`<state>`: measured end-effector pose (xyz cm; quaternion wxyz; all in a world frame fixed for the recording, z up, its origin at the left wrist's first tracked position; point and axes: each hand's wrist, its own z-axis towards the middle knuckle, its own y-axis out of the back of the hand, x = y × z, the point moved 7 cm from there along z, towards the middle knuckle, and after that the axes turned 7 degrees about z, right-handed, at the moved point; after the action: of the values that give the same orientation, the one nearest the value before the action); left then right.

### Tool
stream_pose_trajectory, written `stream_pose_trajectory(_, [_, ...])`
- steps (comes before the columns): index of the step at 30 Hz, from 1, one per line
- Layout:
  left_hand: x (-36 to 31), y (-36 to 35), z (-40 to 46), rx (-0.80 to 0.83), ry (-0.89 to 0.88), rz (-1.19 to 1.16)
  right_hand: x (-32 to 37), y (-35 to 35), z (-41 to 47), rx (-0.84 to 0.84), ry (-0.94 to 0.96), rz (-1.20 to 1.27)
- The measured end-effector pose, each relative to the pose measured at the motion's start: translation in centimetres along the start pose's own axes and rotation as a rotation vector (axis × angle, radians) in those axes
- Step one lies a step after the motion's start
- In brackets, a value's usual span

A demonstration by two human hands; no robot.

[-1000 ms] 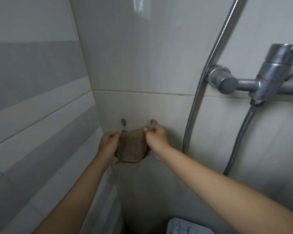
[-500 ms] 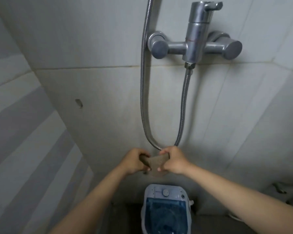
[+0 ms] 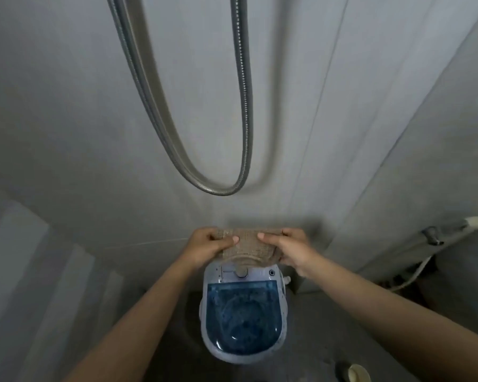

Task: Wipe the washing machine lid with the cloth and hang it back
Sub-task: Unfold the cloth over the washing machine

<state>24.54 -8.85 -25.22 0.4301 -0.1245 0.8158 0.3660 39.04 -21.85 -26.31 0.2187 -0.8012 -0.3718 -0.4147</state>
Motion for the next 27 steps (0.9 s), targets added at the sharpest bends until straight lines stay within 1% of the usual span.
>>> stream_pose_trajectory(2, [2.2,-1.9,2.2,-0.054,-0.036,0.025,-3.4,0.3,2.9,-0.013,-0.075,0.158])
stream_pose_trajectory(4, [4.4,-3.8,4.3,-0.079,-0.069,0.015,-6.3,-0.3,5.6,0.054,-0.139,0.200])
stream_pose_trajectory(6, [6.0,-5.2,6.2,-0.070,-0.071,-0.056,-8.1,-0.5,8.0,0.086,-0.140,0.193])
stream_pose_trajectory(8, [7.9,-6.9,8.0,-0.037,-0.085,-0.077,-10.0,0.1,11.0,0.037,-0.072,0.150])
stream_pose_trajectory(11, [10.8,-9.1,10.7,-0.021,-0.135,0.016,-12.1,1.2,14.8,-0.078,0.049,0.037])
stream_pose_trajectory(13, [12.9,-10.3,12.4,-0.055,-0.147,0.046,-13.4,1.3,16.9,-0.132,0.117,-0.063])
stream_pose_trajectory(15, [14.7,-11.2,13.6,-0.124,-0.157,0.065,-14.5,1.0,18.6,-0.160,0.173,-0.134])
stream_pose_trajectory(17, [16.1,-11.9,14.4,-0.172,-0.175,0.085,-15.6,0.7,20.4,-0.164,0.232,-0.177])
stream_pose_trajectory(19, [17.2,-12.5,14.8,-0.182,-0.201,0.077,-16.4,0.4,21.7,-0.152,0.287,-0.190])
stream_pose_trajectory(23, [18.3,-12.9,13.7,-0.190,-0.239,0.031,-17.3,-0.2,21.7,-0.127,0.407,-0.204])
stream_pose_trajectory(27, [17.4,-13.3,10.1,-0.205,-0.310,0.016,-18.0,-0.3,18.6,-0.180,0.466,-0.266])
